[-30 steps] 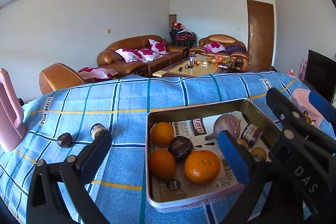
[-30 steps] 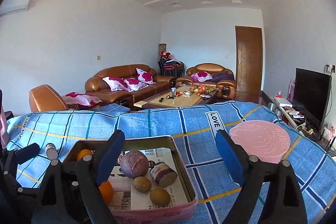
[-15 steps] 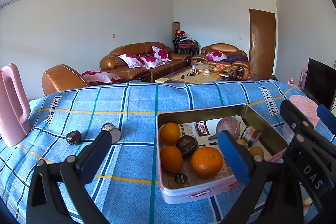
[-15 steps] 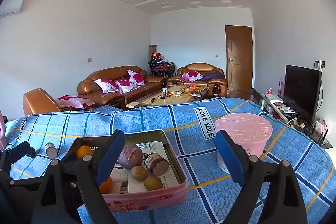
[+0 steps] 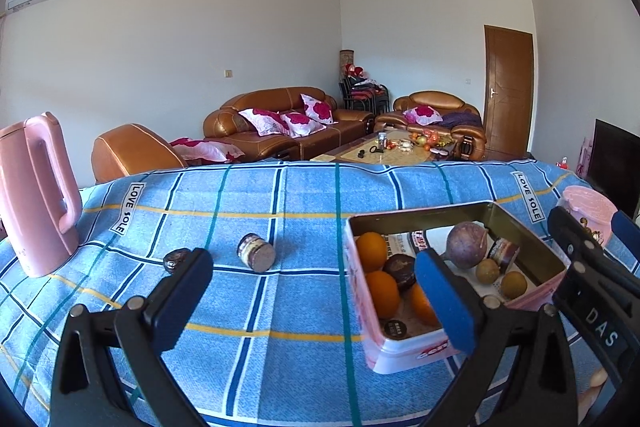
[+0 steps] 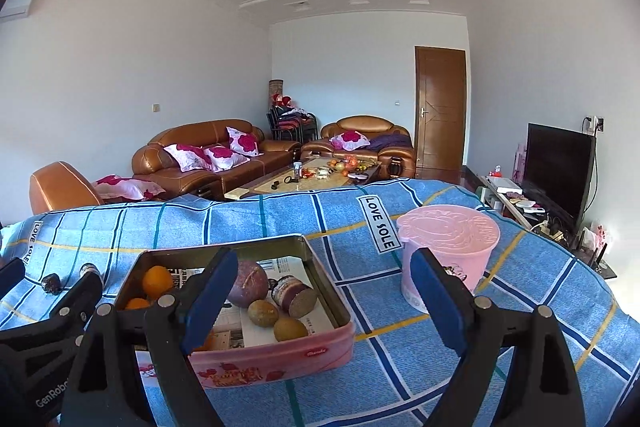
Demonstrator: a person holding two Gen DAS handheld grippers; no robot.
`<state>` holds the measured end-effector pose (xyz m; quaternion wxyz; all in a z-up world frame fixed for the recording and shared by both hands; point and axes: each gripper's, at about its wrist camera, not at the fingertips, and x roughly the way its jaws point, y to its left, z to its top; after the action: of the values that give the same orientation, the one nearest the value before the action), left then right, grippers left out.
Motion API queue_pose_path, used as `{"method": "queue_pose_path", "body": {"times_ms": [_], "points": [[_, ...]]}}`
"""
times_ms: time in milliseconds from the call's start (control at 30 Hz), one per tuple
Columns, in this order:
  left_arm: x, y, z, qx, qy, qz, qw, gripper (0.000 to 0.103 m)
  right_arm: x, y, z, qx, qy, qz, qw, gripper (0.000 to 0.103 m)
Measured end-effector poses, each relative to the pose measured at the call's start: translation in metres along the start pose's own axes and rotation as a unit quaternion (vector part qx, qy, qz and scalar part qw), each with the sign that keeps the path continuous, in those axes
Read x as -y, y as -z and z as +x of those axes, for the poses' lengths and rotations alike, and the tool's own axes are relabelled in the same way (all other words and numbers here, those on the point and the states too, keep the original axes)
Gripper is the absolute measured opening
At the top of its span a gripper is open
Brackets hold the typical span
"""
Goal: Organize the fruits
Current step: 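Withdraw both open tools from the tin box toward the remaining items, then grasp the dark brown round fruit with the left tool while the right tool grasps the small labeled jar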
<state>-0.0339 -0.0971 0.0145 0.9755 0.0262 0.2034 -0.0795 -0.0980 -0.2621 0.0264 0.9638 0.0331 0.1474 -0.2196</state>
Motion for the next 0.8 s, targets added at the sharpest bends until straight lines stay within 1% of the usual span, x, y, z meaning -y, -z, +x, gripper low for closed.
{"method": "queue_pose_path", "body": {"times_ms": [100,167,333,500,667,800], "points": [[-0.015,0.001,0.003,-0.009,-0.006,-0.011,0.9999,0.103,-0.013,0.002,-0.004,-0.006,-0.017,0.000,1.000,0.090],[-0.025,0.001,0.005,-0.012,-0.015,-0.009,0.9998,0.103,-0.023,0.003,-0.006,-0.007,-0.025,-0.004,1.000,0.090],[-0.053,-0.001,0.013,-0.015,-0.052,0.001,0.9985,0.103,-0.050,0.004,-0.006,-0.012,-0.047,-0.017,0.999,0.090],[-0.087,-0.003,0.025,-0.030,-0.089,-0.006,0.9956,0.103,-0.078,0.005,-0.007,-0.015,-0.074,-0.023,0.997,0.090],[-0.118,-0.004,0.039,-0.049,-0.111,-0.013,0.9926,0.103,-0.108,0.005,-0.007,-0.020,-0.101,-0.031,0.994,0.090],[-0.137,-0.004,0.051,-0.064,-0.132,0.000,0.9891,0.103,-0.136,0.004,0.002,-0.036,-0.119,-0.040,0.991,0.090]]}}
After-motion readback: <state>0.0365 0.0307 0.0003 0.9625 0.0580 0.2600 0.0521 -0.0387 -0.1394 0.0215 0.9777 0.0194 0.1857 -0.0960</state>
